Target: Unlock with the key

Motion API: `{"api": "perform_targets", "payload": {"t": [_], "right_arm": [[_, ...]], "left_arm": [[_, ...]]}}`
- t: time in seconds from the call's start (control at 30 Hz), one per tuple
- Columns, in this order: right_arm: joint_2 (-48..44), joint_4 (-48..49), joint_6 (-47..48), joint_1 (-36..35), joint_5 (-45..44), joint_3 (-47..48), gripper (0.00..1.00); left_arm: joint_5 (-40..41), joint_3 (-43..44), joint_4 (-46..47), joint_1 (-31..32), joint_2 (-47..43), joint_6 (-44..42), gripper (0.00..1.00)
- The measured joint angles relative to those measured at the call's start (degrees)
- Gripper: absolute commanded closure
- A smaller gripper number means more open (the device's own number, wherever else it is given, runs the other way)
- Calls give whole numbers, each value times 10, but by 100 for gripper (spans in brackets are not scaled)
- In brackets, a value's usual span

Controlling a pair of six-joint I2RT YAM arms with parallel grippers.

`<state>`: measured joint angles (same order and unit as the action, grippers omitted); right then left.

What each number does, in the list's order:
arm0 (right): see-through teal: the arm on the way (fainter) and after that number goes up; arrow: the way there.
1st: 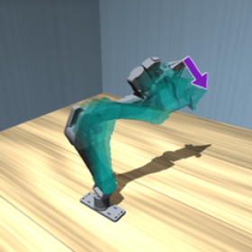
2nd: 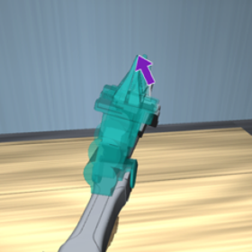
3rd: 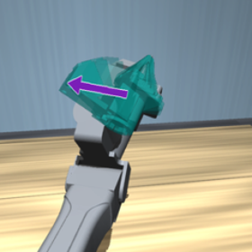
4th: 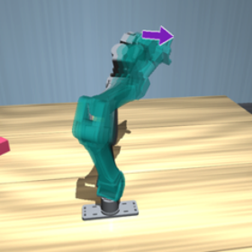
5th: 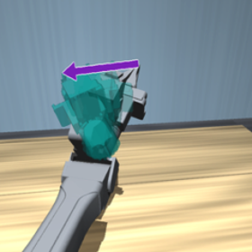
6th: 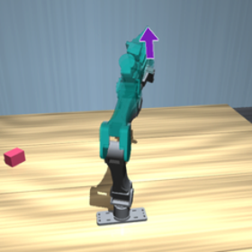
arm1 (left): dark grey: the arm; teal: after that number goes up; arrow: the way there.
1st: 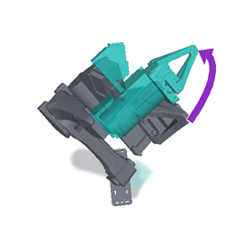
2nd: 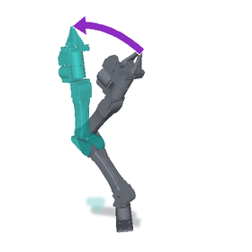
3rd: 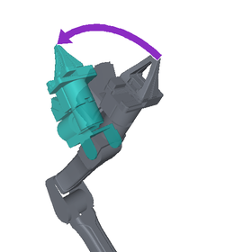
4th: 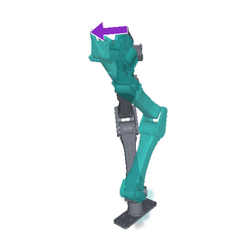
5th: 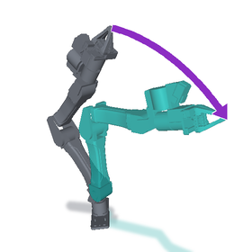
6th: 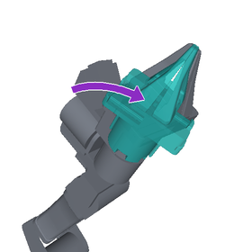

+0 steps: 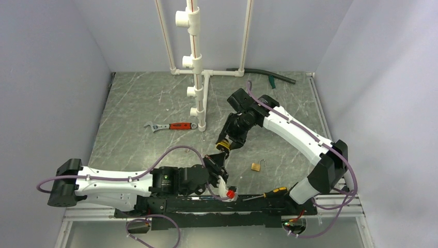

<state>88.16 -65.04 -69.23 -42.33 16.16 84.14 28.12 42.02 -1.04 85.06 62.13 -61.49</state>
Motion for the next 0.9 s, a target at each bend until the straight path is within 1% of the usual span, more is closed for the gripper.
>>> {"api": "perform_targets", "payload": {"t": [0.17,0.37,0.67,0.9], "right_arm": [[1,1,-1,0,10,2,100],[9,-5,6,14,36,24,100],[8,4,7,22,96,28,100],[7,-14,16,22,78,56,100]], "left_arm": [[10,0,24,7,14,-3,100],[44,-3,52,13,20,-19,100],[32,-21,47,16,-41,-20,100],[35,-39,71,25,-49,-24,100]]}}
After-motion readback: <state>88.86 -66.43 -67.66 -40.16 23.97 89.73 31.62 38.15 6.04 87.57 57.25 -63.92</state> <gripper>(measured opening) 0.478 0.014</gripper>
